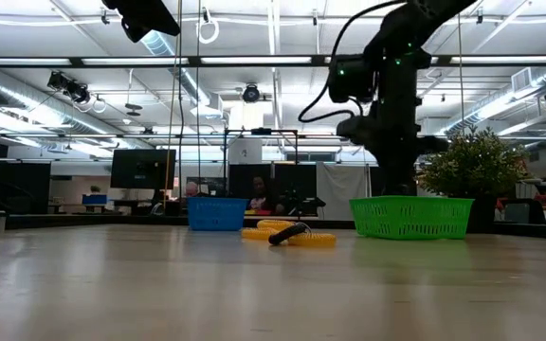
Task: Sort spring keychains
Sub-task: Put the black spring keychain into the green bin
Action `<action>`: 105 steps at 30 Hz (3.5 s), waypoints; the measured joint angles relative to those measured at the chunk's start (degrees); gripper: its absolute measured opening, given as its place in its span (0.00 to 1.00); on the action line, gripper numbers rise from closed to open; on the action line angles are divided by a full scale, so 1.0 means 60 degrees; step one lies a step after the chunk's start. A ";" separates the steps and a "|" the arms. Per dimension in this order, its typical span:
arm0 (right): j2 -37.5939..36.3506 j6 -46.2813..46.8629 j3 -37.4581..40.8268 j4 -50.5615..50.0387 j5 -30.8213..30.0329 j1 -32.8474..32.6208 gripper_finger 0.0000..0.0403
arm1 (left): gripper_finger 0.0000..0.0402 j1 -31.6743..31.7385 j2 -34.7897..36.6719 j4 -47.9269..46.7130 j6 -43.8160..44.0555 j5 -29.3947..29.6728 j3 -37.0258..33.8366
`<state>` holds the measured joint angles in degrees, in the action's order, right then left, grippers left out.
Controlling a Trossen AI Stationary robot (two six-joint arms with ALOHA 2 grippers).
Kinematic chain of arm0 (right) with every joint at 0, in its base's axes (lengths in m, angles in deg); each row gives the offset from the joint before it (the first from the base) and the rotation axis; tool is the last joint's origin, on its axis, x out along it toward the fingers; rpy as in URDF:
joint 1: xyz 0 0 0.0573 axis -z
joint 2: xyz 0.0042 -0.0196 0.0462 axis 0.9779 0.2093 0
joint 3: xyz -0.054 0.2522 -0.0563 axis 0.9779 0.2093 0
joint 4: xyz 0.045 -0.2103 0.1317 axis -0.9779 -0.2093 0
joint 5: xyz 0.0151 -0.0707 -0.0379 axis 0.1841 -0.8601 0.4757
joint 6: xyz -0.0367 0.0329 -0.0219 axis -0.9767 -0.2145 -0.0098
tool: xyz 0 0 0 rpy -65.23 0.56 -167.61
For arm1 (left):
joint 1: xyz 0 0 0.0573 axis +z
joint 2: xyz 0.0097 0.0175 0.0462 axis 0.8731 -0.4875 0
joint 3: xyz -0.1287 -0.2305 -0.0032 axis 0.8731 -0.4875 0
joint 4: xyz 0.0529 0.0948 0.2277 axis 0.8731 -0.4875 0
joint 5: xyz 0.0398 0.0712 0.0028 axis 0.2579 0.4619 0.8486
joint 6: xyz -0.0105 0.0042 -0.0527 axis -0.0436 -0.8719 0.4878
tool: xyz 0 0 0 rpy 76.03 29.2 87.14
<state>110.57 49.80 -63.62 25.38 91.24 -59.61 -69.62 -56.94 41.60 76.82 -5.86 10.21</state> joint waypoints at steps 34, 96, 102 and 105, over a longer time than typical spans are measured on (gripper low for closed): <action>-0.1005 -0.0270 0.1169 0.1363 -0.0391 -0.0070 0.51 | 0.01 0.0000 0.0002 0.0029 0.0004 0.0004 0.0000; -0.5603 -0.6017 0.1151 -0.0792 -0.0377 -0.3822 0.17 | 0.01 0.0000 0.0002 0.0029 0.0328 0.0004 0.0000; -0.5603 -0.5978 0.1151 -0.0378 -0.0377 -0.3822 0.28 | 0.01 0.0001 0.0001 0.0029 0.0328 0.0004 0.0000; -0.5603 -0.5994 0.1151 -0.0341 -0.0377 -0.3822 0.33 | 0.01 0.0000 0.0002 0.0029 0.0331 -0.0025 0.0000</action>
<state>76.95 13.83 -56.71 23.33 88.98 -82.54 -69.62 -56.93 41.77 78.81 -6.01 10.21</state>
